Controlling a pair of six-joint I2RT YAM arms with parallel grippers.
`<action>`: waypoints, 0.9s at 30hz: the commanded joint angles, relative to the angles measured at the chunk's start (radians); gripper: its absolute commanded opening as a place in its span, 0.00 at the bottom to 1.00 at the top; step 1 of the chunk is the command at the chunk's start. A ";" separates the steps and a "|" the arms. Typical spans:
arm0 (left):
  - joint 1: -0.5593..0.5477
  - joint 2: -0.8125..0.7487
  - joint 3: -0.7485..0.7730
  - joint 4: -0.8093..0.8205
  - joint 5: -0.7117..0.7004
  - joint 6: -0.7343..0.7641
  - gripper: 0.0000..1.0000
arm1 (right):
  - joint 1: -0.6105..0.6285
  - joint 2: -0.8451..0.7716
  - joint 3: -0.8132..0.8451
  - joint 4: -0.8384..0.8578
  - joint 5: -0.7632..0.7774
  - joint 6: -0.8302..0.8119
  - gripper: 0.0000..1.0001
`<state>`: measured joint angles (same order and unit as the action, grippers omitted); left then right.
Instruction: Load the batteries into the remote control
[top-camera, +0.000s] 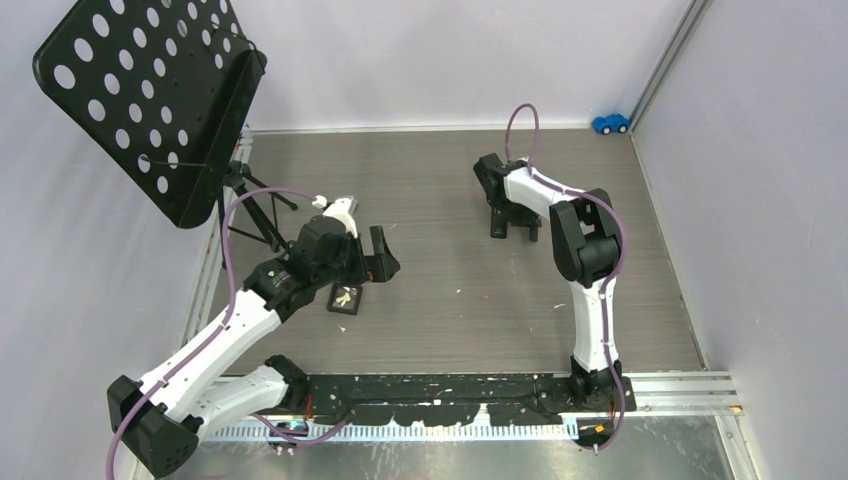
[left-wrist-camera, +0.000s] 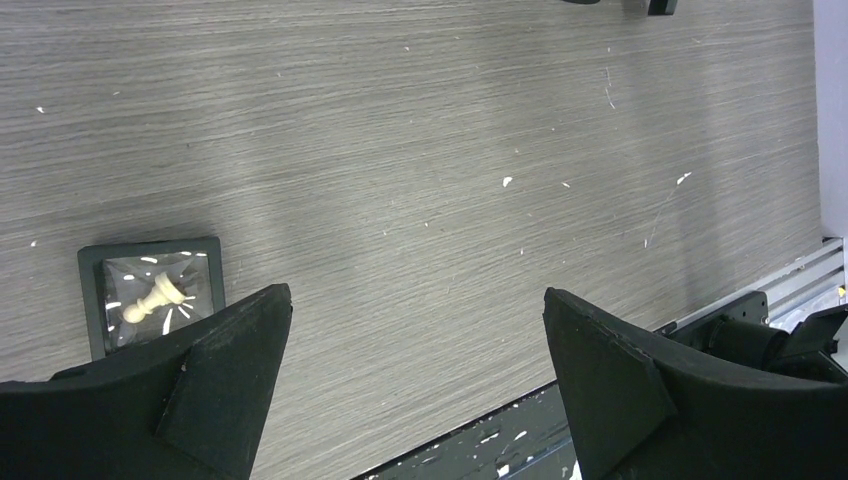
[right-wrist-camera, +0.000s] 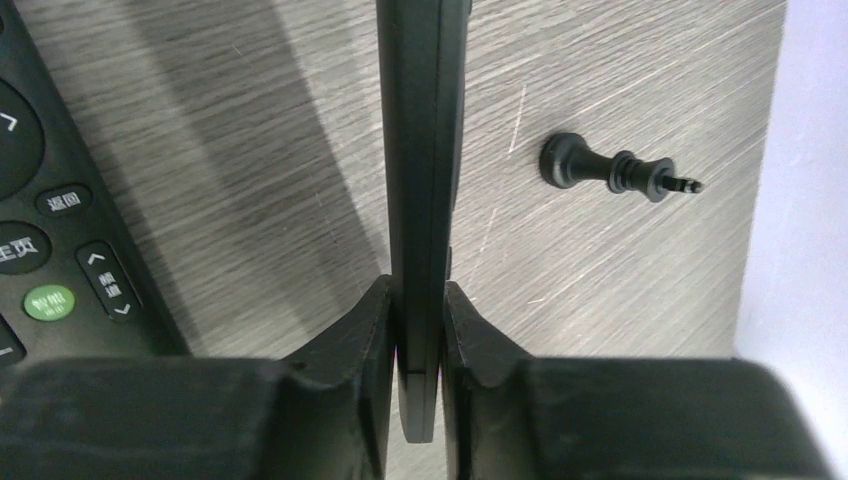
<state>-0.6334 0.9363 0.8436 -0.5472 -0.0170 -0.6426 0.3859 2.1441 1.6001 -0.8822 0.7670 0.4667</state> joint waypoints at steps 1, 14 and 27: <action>0.000 -0.006 0.063 -0.054 -0.009 0.033 1.00 | 0.005 0.008 0.039 -0.016 -0.014 -0.020 0.34; 0.000 -0.034 0.137 -0.148 -0.076 0.087 1.00 | 0.005 -0.061 -0.001 0.023 -0.158 -0.030 0.39; -0.012 -0.059 0.169 -0.180 0.034 0.160 1.00 | 0.017 -0.571 -0.260 0.067 -0.271 0.040 0.54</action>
<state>-0.6346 0.9081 0.9535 -0.7227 -0.0498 -0.5343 0.3878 1.8339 1.4349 -0.8433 0.5232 0.4572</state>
